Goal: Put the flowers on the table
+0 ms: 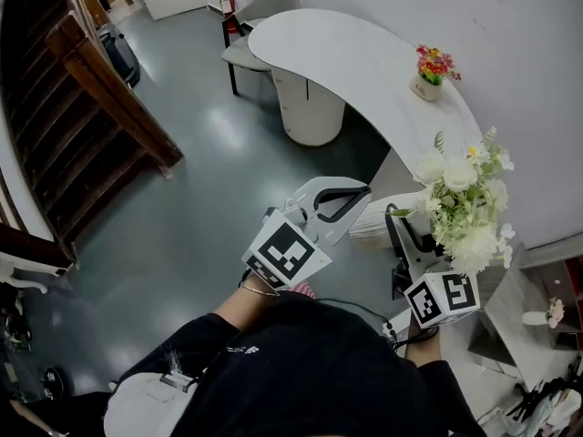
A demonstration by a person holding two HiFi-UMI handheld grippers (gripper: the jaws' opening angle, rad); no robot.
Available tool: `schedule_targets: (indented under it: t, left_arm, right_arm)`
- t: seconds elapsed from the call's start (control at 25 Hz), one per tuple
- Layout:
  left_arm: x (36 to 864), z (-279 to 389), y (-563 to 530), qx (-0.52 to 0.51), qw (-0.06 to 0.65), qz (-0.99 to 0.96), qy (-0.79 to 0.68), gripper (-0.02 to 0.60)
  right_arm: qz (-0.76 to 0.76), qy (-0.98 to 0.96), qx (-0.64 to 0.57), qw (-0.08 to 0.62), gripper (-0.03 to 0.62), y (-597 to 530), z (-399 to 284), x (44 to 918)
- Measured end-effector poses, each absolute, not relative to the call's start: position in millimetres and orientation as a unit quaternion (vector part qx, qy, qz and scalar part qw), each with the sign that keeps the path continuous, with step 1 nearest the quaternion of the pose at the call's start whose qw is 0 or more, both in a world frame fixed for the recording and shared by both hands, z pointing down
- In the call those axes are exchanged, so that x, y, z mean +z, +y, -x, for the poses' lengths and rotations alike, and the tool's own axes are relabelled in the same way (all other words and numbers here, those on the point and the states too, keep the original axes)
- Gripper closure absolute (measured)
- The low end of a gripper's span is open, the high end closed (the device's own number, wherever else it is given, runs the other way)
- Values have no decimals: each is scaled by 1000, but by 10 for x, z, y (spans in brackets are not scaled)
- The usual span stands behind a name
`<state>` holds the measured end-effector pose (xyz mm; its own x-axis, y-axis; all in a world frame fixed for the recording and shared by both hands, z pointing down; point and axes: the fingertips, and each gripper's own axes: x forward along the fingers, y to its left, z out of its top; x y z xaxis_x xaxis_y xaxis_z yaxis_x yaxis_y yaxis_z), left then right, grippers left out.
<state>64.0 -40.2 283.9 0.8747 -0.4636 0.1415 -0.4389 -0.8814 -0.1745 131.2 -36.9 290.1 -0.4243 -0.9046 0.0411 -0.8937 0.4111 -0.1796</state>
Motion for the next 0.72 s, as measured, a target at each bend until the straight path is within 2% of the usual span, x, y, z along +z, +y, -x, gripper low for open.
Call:
schedule_targets:
  t: [0.2,0.72]
  left_arm:
    - [2857,-669,-420,-99,88,964,230,583]
    - [2818,-724,-439,-75,80,972,210,583]
  right_arm:
    - [535,840,-85,36,227,-381,-1313,2920]
    - [562,823,-80,19,228,-399,-1413,2944]
